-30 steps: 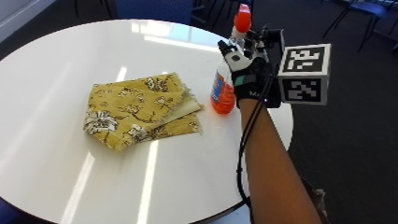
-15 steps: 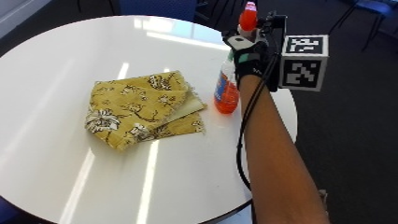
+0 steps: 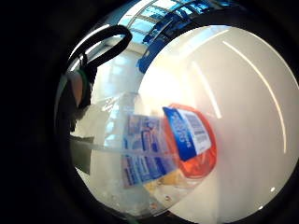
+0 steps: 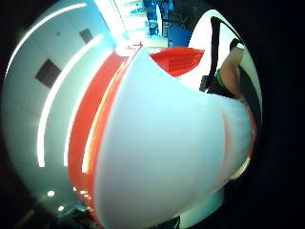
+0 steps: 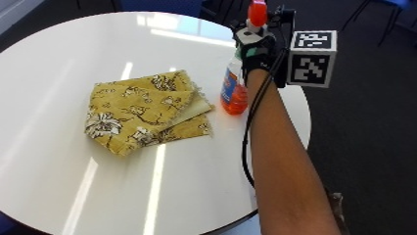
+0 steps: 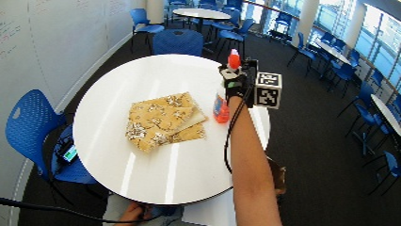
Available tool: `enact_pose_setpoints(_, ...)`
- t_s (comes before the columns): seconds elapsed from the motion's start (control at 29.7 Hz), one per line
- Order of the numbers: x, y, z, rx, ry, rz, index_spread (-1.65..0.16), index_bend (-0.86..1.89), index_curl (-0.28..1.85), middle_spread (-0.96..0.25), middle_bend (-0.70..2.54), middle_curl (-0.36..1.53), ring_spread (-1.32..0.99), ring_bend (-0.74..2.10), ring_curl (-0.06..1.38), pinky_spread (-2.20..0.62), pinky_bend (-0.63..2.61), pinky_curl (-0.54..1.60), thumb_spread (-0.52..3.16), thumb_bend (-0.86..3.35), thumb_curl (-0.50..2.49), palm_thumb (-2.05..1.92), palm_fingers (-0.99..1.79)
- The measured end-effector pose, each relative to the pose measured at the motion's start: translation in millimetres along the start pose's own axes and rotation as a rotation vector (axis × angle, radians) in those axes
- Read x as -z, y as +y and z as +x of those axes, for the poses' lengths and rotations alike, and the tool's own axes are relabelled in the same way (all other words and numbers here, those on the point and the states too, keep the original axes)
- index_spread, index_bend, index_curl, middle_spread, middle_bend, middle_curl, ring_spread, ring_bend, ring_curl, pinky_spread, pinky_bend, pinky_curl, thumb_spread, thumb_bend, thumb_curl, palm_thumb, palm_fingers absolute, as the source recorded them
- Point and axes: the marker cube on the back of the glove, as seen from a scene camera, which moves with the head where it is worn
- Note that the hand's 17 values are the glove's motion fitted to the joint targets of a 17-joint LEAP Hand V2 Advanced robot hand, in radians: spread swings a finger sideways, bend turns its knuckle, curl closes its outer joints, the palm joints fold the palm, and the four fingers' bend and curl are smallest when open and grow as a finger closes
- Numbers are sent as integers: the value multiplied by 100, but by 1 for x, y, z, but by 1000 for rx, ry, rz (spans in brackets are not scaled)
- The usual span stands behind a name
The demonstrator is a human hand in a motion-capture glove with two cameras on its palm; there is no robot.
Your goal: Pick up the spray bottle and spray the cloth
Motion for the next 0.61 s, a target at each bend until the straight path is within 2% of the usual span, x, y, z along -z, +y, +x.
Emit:
enact_pose_setpoints(0.2, -2, -7, -28, 75, 44, 83, -31, 19, 41, -25, 48, 49, -24, 56, 44, -26, 26, 35, 72, -3, 52, 94, 137)
enact_pose_setpoints(0.61, 11, -11, -44, 134, 84, 182, -30, 19, 44, -26, 52, 52, -25, 61, 46, -32, 37, 38, 62, -3, 58, 94, 137)
